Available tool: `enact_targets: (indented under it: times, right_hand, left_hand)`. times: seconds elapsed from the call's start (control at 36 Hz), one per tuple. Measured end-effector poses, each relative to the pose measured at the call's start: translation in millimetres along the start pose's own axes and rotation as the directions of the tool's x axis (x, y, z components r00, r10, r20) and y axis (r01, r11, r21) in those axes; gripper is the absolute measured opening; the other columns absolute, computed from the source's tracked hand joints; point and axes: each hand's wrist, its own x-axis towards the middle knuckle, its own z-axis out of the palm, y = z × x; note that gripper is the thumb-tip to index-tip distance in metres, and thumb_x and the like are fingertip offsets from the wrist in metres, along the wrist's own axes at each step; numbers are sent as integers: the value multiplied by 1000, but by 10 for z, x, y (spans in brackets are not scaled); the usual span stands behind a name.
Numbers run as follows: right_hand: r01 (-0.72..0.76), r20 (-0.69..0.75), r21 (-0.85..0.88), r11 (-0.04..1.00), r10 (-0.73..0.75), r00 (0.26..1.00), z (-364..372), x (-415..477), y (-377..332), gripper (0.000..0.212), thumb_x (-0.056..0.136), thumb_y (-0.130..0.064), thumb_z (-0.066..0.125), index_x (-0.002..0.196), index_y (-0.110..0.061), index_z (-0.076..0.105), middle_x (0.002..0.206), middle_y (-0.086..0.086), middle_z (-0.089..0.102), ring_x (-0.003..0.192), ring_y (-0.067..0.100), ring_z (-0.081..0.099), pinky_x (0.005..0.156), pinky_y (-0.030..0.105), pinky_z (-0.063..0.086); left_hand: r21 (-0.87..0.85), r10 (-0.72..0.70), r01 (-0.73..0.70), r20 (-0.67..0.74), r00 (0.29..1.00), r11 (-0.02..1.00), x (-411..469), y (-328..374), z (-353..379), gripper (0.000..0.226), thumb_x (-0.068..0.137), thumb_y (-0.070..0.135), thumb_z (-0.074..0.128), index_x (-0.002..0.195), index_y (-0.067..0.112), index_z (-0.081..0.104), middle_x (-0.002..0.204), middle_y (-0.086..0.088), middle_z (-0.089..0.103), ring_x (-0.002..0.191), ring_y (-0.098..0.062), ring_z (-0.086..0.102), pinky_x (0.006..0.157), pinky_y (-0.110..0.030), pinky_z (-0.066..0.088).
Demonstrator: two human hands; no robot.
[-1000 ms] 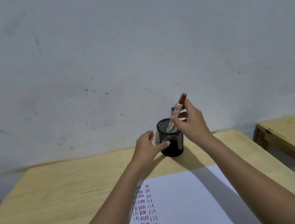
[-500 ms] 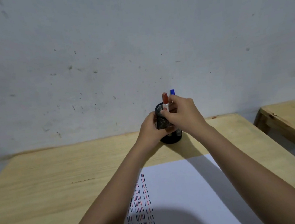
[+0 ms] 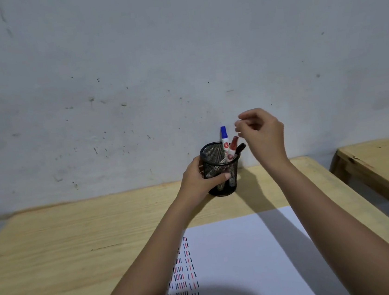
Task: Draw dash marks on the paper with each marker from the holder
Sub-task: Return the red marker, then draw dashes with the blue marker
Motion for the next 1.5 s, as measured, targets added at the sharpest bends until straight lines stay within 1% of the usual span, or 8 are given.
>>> enact_targets:
  times: [0.14,0.33,0.58,0.72,1.08,1.22,1.39,1.5]
  right_hand:
    - [-229,151,-118,966,245,958,13,156,217,12,80,-11,66,91,-6,69,82,6,65,69,9,59,64,16,47]
    - [-289,211,-174,941,322,923,185,225,255,10,76,-13,72,86,-11,69,92,8,69,88,18,62,66,21,45]
    - [-264,194,-213,941,306,932,224,233,220,6,76,-9,71,82,-8,68,72,0,61,68,10,55,51,12,42]
    - [-207,158,-154,966,231,960,143,202,176,10,76,-10,70,85,-10,66,81,4,62,72,12,57,56,11,43]
    - [129,63,72,989,-133,989,-196,27,-491,15,82,-7,64,96,-12,64,90,-5,65,79,-2,62,74,10,49]
    - [332,90,27,943,-334,938,-317,-192,-798,17,84,-5,61,100,-10,64,97,2,62,92,17,63,83,22,51]
    - [460,205,-79,884,-437,876,-409,-539,-877,20,84,-5,61,103,-9,66,92,-1,58,86,1,58,82,16,48]
    - [444,297,-121,888,-395,870,-460,-831,-849,22,84,-4,61,104,-7,68,91,5,58,80,14,59,82,35,52]
  left_hand:
    - [5,-6,6,-4,1000,1000,-7,-14,0,50,64,16,84,98,36,55,108,9,66,104,-10,63,87,-23,50]
    - [25,-19,19,2,1000,1000,-24,-12,-15,50,65,17,84,101,35,54,102,18,63,95,7,61,79,-14,48]
    - [74,0,0,2,1000,997,-15,-20,-35,51,66,20,83,107,28,54,106,14,63,97,8,58,81,-14,48]
    - [144,23,-20,-19,1000,989,-24,-19,-9,68,55,44,83,115,26,57,120,-2,58,106,-11,62,92,-31,52]
    - [250,-31,64,-133,991,966,-213,182,48,60,61,35,81,112,13,58,117,-7,55,103,-20,62,93,-39,52]
    - [254,-40,91,-202,979,963,-363,425,27,29,79,19,70,104,11,57,109,-7,56,92,-17,57,76,-24,51]
    - [228,89,-32,-245,965,973,-672,889,-102,28,84,13,65,110,3,62,94,-2,61,85,-12,57,71,-12,43]
    - [172,186,-150,-216,959,974,-970,1150,-177,19,86,19,62,103,12,67,97,-1,68,97,-17,64,87,-23,49]
